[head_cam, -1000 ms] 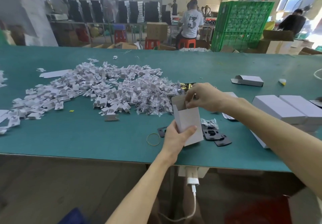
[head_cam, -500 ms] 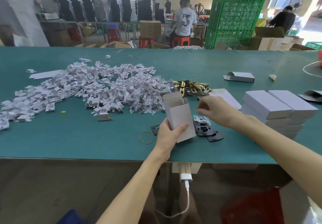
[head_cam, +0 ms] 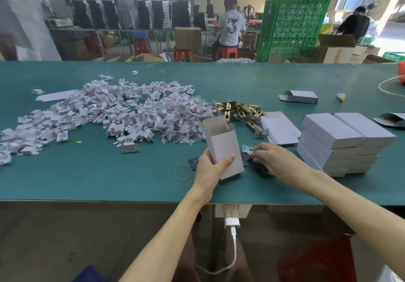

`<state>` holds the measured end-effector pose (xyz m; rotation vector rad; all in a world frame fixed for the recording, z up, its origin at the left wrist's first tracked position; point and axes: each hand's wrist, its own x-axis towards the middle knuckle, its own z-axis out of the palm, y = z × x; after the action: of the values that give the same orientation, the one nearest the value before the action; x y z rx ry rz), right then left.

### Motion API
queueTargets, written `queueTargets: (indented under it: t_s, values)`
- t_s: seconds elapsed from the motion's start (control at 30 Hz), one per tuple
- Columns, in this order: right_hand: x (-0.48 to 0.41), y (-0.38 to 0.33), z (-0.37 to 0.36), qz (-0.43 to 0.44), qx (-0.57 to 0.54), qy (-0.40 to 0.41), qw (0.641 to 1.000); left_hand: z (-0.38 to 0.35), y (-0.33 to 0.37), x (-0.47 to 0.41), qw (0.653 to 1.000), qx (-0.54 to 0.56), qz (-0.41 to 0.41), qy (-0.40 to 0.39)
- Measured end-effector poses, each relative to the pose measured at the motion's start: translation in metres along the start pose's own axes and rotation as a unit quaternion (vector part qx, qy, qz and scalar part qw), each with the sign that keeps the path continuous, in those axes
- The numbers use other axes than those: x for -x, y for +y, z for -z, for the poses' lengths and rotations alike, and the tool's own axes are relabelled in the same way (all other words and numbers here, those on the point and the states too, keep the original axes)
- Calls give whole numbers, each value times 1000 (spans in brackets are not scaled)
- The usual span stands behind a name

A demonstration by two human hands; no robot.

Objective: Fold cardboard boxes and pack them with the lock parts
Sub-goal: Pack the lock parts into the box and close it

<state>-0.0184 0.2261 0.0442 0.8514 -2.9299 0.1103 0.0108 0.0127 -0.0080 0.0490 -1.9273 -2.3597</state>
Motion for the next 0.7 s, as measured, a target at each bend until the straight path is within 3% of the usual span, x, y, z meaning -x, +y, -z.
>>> queueTargets:
  t_s: [0.13,0.23,0.3,0.4,0.53,0.7]
  values:
    - [-1,-6,14,-35,-42,114,992,1,0,0,1000,0,0,-4]
    - [-12,-22,45,-60,-189,245,949,1,-1,-1,1000,2,1,-6]
    - [-26,-35,69,-48,-273,279,919,1,0,-1,1000,8,5,-8]
    - [-50,-55,92,7,-271,253,929,1,1,1,1000,18,7,-14]
    - [-75,-79,96,84,-122,167,975,1,3,4,1000,23,4,-20]
    - [-80,-86,91,59,-62,59,995,1,3,4,999,25,10,-22]
